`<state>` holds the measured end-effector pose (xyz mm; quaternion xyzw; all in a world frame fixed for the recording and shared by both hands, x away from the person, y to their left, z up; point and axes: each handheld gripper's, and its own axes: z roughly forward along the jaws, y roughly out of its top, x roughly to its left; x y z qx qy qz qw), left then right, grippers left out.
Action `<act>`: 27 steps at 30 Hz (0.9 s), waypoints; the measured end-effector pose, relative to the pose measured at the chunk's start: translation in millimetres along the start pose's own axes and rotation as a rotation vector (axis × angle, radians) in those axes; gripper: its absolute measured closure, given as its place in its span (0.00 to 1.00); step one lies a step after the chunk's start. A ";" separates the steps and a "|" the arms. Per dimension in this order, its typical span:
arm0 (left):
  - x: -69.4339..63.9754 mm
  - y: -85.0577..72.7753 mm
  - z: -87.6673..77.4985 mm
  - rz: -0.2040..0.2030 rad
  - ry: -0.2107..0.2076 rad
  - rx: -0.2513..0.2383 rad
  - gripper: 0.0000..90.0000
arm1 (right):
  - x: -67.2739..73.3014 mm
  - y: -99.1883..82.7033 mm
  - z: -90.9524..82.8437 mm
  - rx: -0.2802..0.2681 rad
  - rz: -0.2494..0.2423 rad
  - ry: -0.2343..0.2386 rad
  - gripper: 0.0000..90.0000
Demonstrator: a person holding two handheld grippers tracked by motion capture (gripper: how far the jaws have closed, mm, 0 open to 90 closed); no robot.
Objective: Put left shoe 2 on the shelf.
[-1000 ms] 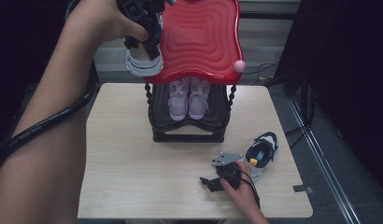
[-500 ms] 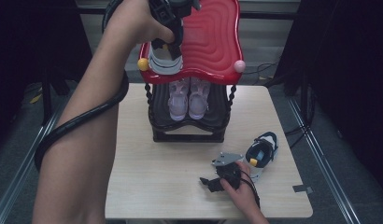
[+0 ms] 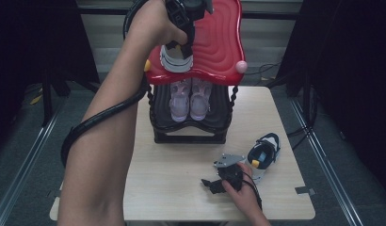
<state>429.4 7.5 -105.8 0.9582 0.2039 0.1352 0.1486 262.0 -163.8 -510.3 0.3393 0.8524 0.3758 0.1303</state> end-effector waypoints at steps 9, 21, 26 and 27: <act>1.6 10.2 9.3 0.028 0.018 -0.017 0.83 | -0.1 0.0 0.0 0.000 -0.003 0.001 0.18; 3.0 7.2 14.5 0.022 0.025 -0.053 0.83 | 0.2 -0.2 -0.1 0.000 -0.007 0.002 0.18; 3.9 6.2 15.3 0.028 0.022 -0.058 0.82 | 0.3 -0.2 -0.2 0.000 -0.006 0.003 0.18; 4.0 6.1 15.2 0.029 0.023 -0.058 0.82 | 0.3 -0.2 -0.1 0.000 -0.007 0.002 0.18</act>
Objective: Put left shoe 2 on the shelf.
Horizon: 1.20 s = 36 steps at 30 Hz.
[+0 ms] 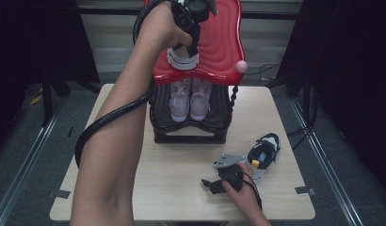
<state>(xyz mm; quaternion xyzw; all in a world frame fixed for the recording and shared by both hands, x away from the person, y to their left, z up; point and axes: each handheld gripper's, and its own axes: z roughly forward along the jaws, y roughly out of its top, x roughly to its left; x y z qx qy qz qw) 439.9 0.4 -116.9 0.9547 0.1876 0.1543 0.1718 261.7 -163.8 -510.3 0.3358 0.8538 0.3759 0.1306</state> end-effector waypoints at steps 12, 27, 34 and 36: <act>0.3 1.9 -0.7 0.008 0.014 0.003 0.81 | 0.0 0.0 0.0 0.000 0.000 0.000 0.18; 1.7 0.5 1.6 0.018 0.040 -0.042 0.81 | -0.1 0.0 -0.1 0.000 0.001 0.001 0.18; 2.9 -1.9 -2.3 -0.028 0.055 -0.059 0.74 | -0.1 0.0 -0.1 0.000 0.001 0.001 0.18; 3.7 -1.5 -2.6 -0.027 0.065 -0.056 0.70 | -0.5 0.0 -0.1 -0.001 0.001 0.003 0.18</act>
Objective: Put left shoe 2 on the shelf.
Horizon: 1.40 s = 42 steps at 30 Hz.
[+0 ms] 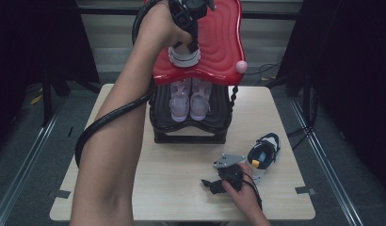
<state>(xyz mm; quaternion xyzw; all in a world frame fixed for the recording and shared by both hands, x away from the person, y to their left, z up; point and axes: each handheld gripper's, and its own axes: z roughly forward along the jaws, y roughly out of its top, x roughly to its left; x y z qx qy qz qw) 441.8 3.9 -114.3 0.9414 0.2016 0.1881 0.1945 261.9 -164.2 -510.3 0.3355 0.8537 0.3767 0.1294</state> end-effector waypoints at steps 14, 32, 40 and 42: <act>0.1 2.3 -3.2 -0.068 -0.001 0.017 0.50 | 0.0 0.0 0.0 0.000 -0.001 -0.001 0.18; 7.1 -4.3 -21.5 -0.160 -0.069 0.011 0.36 | -0.1 0.0 0.0 -0.001 -0.001 -0.001 0.18; 8.2 -8.7 -33.4 -0.195 -0.082 0.016 0.34 | 0.3 0.0 0.0 0.001 0.001 -0.002 0.18; 8.2 -9.9 -33.0 -0.191 -0.089 0.017 0.34 | 0.1 0.0 0.0 0.000 0.000 -0.001 0.18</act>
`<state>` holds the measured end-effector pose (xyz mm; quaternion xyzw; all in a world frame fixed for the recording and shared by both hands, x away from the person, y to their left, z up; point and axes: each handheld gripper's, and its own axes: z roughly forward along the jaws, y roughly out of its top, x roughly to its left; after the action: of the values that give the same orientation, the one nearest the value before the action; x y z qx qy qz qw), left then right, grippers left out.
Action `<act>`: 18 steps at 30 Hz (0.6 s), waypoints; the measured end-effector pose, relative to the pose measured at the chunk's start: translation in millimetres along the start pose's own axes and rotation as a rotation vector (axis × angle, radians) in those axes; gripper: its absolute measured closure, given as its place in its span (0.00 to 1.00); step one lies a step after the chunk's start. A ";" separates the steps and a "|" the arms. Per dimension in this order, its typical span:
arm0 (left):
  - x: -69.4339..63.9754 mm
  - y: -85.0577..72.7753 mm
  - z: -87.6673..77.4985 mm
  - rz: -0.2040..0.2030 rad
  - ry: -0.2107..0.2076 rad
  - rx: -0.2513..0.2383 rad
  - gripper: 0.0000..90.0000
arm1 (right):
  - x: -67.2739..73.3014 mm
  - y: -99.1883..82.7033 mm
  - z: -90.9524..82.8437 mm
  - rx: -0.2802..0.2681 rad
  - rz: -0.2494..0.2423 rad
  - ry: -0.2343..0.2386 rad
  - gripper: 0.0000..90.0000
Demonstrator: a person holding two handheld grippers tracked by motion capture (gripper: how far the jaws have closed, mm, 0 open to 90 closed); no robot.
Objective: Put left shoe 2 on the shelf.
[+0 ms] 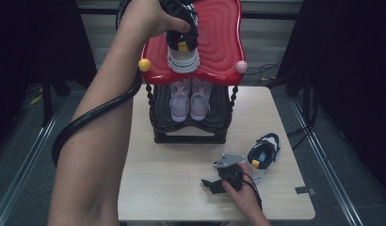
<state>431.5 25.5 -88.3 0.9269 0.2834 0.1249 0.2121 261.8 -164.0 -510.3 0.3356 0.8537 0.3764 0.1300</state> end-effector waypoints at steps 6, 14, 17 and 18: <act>-1.7 -1.0 -3.0 0.004 0.013 -0.005 0.34 | 0.2 0.0 0.1 0.000 0.000 -0.001 0.18; -1.7 -2.1 -7.2 0.001 0.020 -0.007 0.32 | 0.2 0.0 0.0 0.001 0.001 -0.001 0.18; -2.6 -2.9 -8.3 0.008 0.021 0.005 0.32 | 0.2 0.0 0.1 0.000 0.000 -0.001 0.18; -2.6 -3.4 -8.5 0.008 0.019 0.001 0.32 | 0.2 0.0 0.1 0.000 0.000 -0.001 0.18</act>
<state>424.9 29.3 -82.7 0.9269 0.2816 0.1346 0.2083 261.7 -163.9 -510.3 0.3358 0.8537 0.3760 0.1304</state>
